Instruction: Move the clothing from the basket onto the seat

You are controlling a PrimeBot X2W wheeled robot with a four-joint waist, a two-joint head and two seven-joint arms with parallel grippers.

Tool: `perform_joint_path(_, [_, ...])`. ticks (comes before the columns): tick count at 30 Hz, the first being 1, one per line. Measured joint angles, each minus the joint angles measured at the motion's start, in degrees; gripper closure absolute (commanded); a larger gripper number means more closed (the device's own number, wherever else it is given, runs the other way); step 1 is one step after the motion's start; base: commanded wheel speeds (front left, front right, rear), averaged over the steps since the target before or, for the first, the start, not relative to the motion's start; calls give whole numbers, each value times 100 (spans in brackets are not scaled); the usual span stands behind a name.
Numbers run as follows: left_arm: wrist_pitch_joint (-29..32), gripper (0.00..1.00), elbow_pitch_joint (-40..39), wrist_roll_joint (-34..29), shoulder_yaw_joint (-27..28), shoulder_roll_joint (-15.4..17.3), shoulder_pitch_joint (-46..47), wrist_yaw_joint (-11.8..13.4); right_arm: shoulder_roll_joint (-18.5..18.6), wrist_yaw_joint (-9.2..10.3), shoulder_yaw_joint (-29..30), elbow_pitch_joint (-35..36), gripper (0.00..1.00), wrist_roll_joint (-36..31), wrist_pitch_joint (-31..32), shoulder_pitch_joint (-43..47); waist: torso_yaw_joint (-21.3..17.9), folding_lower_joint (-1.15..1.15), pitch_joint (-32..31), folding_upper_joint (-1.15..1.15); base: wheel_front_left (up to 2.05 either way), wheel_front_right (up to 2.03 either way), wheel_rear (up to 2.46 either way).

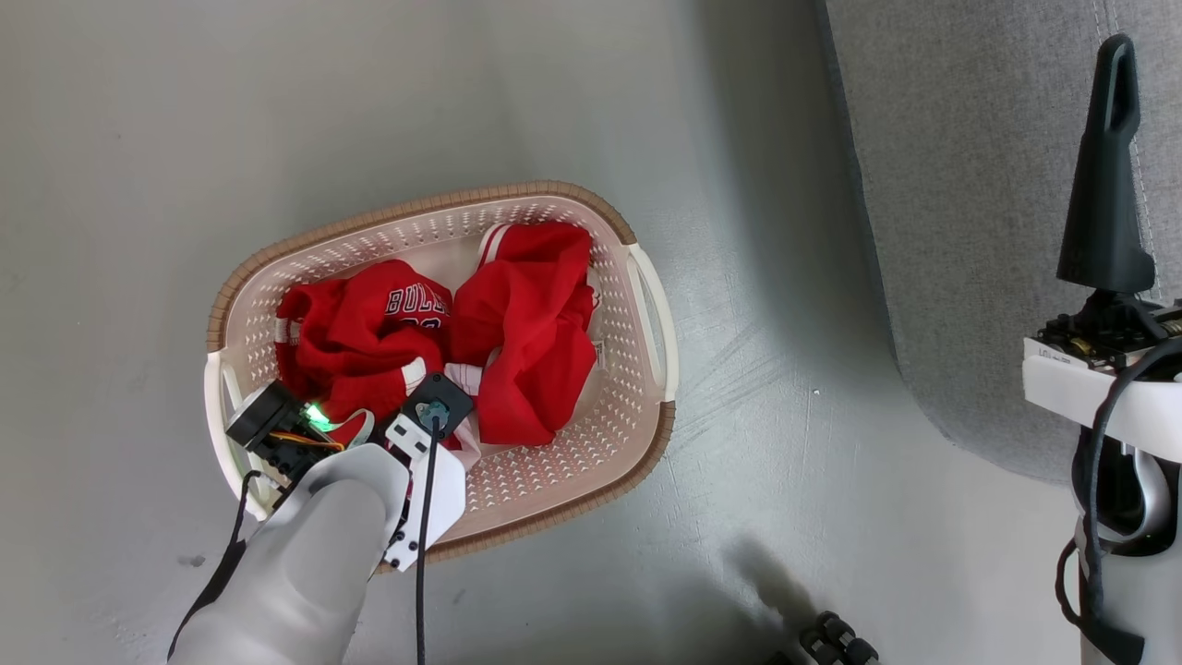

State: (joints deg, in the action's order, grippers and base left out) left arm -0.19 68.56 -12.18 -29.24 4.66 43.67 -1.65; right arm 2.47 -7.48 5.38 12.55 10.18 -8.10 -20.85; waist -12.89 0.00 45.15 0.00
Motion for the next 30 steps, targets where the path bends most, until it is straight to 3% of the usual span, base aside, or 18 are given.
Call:
perform_joint_path(10, [-97, 100, -43, 259, 182, -36, 10, -90, 1, 0, 16, 9, 0, 1, -48, -37, 5, 0, 19, 0, 0, 0, 0])
perform_joint_path(30, [-1157, 100, -605, 1466, 1173, -155, 89, -191, 2, 0, -33, -215, 0, 36, -252, -178, 266, 0, -315, 0, 0, 0, 0])
